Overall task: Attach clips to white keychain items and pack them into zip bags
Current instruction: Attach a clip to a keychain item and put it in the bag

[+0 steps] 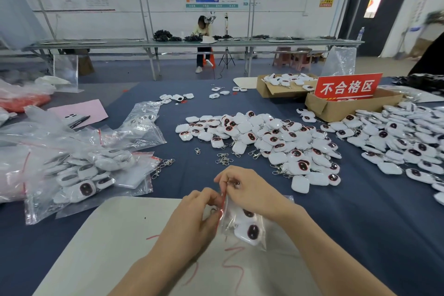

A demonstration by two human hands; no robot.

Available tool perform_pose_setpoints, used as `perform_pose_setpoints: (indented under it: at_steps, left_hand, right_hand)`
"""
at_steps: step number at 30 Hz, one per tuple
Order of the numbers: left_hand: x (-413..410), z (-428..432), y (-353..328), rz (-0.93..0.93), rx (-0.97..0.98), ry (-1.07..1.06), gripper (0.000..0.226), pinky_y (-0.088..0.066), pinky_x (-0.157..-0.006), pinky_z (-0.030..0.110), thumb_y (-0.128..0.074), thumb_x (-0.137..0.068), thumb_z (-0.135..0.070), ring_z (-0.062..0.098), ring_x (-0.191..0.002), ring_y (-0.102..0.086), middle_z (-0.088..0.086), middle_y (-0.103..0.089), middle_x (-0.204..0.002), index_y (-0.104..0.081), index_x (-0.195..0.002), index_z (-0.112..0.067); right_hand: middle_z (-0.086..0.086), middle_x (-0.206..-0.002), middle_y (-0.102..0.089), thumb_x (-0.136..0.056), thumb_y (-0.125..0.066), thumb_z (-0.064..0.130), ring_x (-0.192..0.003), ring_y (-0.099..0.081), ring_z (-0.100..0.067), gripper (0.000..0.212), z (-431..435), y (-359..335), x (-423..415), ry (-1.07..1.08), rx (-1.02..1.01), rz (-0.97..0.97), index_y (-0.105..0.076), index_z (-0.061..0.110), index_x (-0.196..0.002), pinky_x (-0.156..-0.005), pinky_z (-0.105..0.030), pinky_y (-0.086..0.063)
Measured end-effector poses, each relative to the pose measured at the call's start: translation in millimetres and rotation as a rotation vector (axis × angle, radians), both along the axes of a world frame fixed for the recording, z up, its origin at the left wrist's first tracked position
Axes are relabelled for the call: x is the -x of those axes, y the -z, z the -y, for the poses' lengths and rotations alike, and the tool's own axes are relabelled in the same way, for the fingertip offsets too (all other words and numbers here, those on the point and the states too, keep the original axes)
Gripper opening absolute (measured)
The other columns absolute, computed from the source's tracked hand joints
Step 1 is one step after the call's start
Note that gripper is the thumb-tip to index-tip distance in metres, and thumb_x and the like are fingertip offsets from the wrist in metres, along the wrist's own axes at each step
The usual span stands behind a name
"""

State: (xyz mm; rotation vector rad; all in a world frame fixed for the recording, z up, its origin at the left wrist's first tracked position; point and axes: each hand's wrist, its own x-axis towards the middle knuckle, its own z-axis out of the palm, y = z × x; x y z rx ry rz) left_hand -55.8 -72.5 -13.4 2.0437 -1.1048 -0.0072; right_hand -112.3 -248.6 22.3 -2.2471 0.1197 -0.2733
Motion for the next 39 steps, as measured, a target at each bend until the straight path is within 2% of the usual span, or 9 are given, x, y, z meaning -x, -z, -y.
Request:
perform_pose_setpoints:
  at_steps: [5, 12, 15, 18, 20, 25, 31, 35, 39]
  left_hand:
    - [-7, -1, 1, -0.168, 0.023, 0.084, 0.026, -0.05, -0.082, 0.026, -0.053, -0.103, -0.015, 0.005, -0.091, -0.062, -0.013, -0.065, -0.094, -0.062, -0.101, -0.04]
    - [-33, 7, -5, -0.418, 0.292, -0.135, 0.025, -0.046, -0.07, 0.009, -0.05, -0.104, -0.005, 0.002, -0.078, -0.065, -0.013, -0.072, -0.09, -0.065, -0.105, -0.024]
    - [-42, 23, -7, -0.471, 0.313, -0.16, 0.024, -0.047, -0.066, 0.011, -0.048, -0.105, -0.007, 0.006, -0.077, -0.066, -0.012, -0.073, -0.091, -0.063, -0.107, -0.025]
    - [-50, 44, -11, -0.457, 0.313, -0.167, 0.026, -0.047, -0.071, 0.014, -0.046, -0.104, -0.006, 0.004, -0.076, -0.065, -0.008, -0.073, -0.091, -0.062, -0.107, -0.026]
    - [-57, 58, -13, -0.47, 0.318, -0.173, 0.026, -0.049, -0.072, 0.018, -0.045, -0.104, -0.007, 0.004, -0.075, -0.065, -0.006, -0.073, -0.091, -0.062, -0.108, -0.027]
    - [-72, 85, -10, -0.545, 0.368, -0.168, 0.028, -0.054, -0.068, 0.02, -0.043, -0.104, -0.008, 0.003, -0.073, -0.065, -0.007, -0.076, -0.089, -0.061, -0.109, -0.028]
    - [-78, 89, 1, -0.565, 0.384, -0.146, 0.025, -0.053, -0.067, 0.016, -0.046, -0.104, -0.011, 0.005, -0.074, -0.067, -0.006, -0.076, -0.091, -0.064, -0.108, -0.029]
    - [-73, 91, 3, -0.526, 0.353, -0.065, 0.013, -0.056, -0.079, 0.024, -0.057, -0.103, -0.03, 0.011, -0.086, -0.068, -0.008, -0.074, -0.096, -0.067, -0.11, -0.034]
    - [-72, 93, 3, -0.468, 0.329, -0.033, 0.01, -0.053, -0.075, 0.018, -0.061, -0.1, -0.031, 0.009, -0.081, -0.067, -0.013, -0.073, -0.087, -0.068, -0.107, -0.034]
  right_hand:
    - [0.021, -0.103, -0.068, -0.076, -0.041, 0.017, -0.093, -0.068, -0.021, 0.031, -2, 1, -3, 0.008, -0.033, -0.015, -0.063, 0.037, -0.072, -0.081, -0.057, -0.058]
    - [0.011, -0.105, -0.064, -0.096, -0.048, 0.013, -0.081, -0.059, -0.006, 0.034, 29, 13, -14, 0.277, 0.007, 0.049, -0.064, 0.043, -0.097, -0.073, -0.015, -0.046]
    - [0.0, -0.134, -0.053, -0.098, -0.049, 0.016, -0.113, -0.053, -0.018, 0.032, 46, 22, -21, 0.502, 0.313, 0.002, -0.061, 0.03, -0.124, -0.098, -0.033, -0.044]
    - [-0.013, -0.159, -0.03, -0.1, -0.047, 0.022, -0.147, -0.025, -0.032, 0.045, 62, 25, -25, 0.721, 0.642, -0.202, -0.044, 0.024, -0.145, -0.12, -0.048, -0.019]
    - [-0.017, -0.161, -0.025, -0.102, -0.044, 0.027, -0.149, -0.022, -0.034, 0.051, 72, 24, -27, 0.744, 0.644, -0.352, -0.033, 0.023, -0.152, -0.122, -0.052, -0.009]
    - [-0.005, -0.135, -0.056, -0.103, -0.041, 0.03, -0.122, -0.053, -0.028, 0.04, 76, 25, -32, 0.599, 0.75, -0.28, -0.048, 0.03, -0.142, -0.109, -0.041, -0.031]
    - [0.001, -0.106, -0.073, -0.107, -0.04, 0.029, -0.096, -0.066, -0.019, 0.033, 73, 28, -39, 0.417, 0.365, 0.058, -0.055, 0.025, -0.137, -0.085, -0.035, -0.049]
    - [0.024, -0.094, -0.071, -0.105, -0.045, 0.037, -0.087, -0.063, 0.003, 0.025, 67, 35, -43, 0.222, -0.059, 0.178, -0.064, 0.045, -0.12, -0.076, -0.015, -0.048]
    - [0.02, -0.098, -0.073, -0.105, -0.051, 0.024, -0.08, -0.063, 0.003, 0.036, 61, 33, -48, 0.111, -0.265, 0.252, -0.07, 0.054, -0.108, -0.069, -0.018, -0.054]
